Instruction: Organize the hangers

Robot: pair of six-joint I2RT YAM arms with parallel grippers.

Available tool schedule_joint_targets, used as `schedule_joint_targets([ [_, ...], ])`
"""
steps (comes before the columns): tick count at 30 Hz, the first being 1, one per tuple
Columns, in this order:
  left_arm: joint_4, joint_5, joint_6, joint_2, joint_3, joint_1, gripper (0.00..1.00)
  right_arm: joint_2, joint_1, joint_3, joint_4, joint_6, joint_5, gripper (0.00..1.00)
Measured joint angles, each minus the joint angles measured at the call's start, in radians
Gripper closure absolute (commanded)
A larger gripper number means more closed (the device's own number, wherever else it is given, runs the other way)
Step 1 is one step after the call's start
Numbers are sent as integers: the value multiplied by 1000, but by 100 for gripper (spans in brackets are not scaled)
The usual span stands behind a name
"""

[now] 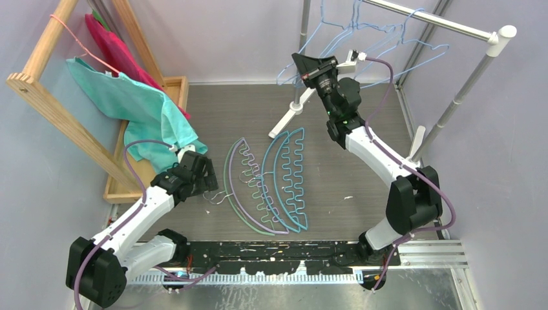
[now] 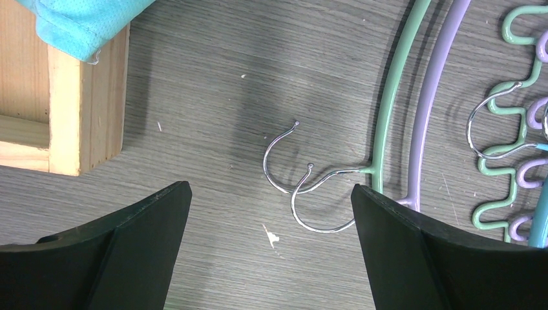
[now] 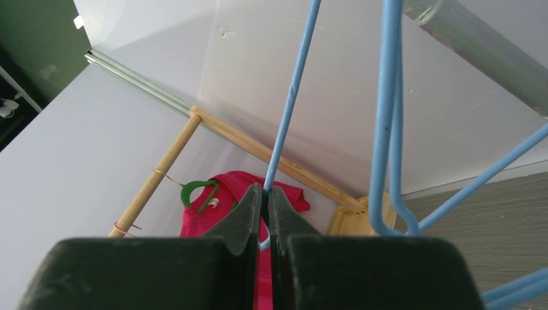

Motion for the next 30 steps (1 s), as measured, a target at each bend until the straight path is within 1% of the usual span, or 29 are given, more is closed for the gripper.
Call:
schedule_joint_targets([
  [2,0,1,0,0,0,0,2,-25,0,-22,-5,1,10,79],
  [4,0,3,0,1,0,0,2,-55,0,-42,-18,3,21,71],
  [7,0,6,0,1,0,0,2,-89,-1,-56,-49,0,40,58],
  [11,0,6,0,1,0,0,2,-130,-1,-63,-97,-24,52,43],
  [13,0,6,0,1,0,0,2,-159,-1,-68,-126,-44,58,38],
  [15,0,6,1,2,0,0,2,-197,-1,-79,-159,-69,66,35],
  [16,0,6,1,2,0,0,2,-221,-1,-89,-177,-82,72,31],
  [18,0,6,2,3,0,0,2,-271,-1,-103,-216,-114,87,27],
  [21,0,6,3,4,0,0,2,-335,-1,-108,-272,-171,113,26],
  [23,0,6,3,4,0,0,2,-377,0,-108,-313,-220,141,20],
  [25,0,6,4,5,0,0,2,-406,0,-107,-350,-266,168,19],
  [27,0,6,9,8,0,0,2,-420,0,-91,-398,-326,190,19],
  [29,0,6,11,11,0,0,2,-412,0,-58,-436,-379,194,15],
  [30,0,6,11,13,0,0,2,-388,-1,-6,-467,-426,185,13],
])
